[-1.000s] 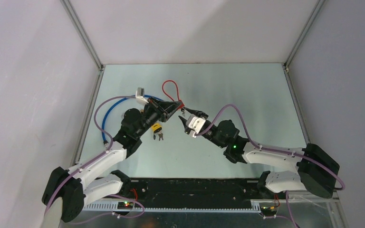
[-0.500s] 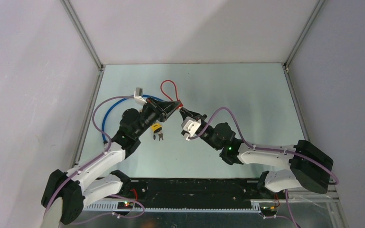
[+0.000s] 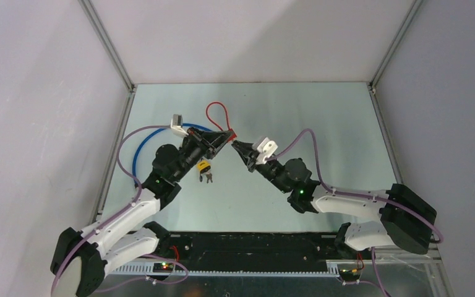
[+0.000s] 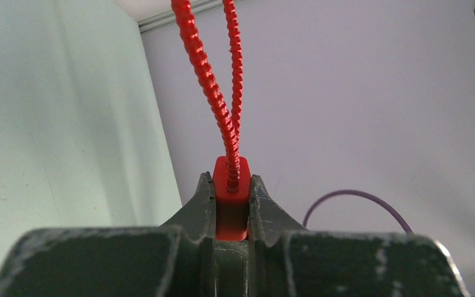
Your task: Unlock with the key
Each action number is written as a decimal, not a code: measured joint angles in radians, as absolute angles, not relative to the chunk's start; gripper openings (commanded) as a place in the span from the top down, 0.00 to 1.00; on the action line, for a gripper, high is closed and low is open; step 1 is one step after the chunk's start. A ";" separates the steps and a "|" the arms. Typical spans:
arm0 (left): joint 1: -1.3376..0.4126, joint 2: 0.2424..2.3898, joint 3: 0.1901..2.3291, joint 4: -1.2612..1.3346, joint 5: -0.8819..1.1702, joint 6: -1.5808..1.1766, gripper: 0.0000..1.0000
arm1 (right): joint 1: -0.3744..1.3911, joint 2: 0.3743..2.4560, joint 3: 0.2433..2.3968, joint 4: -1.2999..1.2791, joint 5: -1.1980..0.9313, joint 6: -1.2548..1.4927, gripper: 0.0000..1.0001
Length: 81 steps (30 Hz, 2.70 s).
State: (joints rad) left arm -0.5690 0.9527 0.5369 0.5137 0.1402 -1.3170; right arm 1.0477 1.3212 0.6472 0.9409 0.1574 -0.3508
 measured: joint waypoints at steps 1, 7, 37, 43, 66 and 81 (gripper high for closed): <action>-0.574 0.944 0.537 0.514 0.134 -1.313 1.00 | 1.041 1.314 0.647 0.941 0.150 -0.286 1.00; -0.601 0.914 0.525 0.565 0.106 -1.279 1.00 | 0.973 1.284 0.647 0.947 0.047 0.113 1.00; -0.619 0.866 0.405 0.638 0.112 -1.188 1.00 | 0.538 1.182 0.649 0.562 -0.369 0.825 0.33; -0.619 0.896 0.405 0.611 0.117 -1.187 1.00 | 0.474 1.047 0.567 0.461 -0.417 0.690 0.28; -0.647 0.973 0.450 0.559 0.159 -1.231 1.00 | 0.867 1.106 0.435 0.799 -0.113 0.135 0.02; -0.686 0.973 0.453 0.559 0.161 -1.241 1.00 | 0.941 1.252 0.476 1.039 0.002 -0.046 0.16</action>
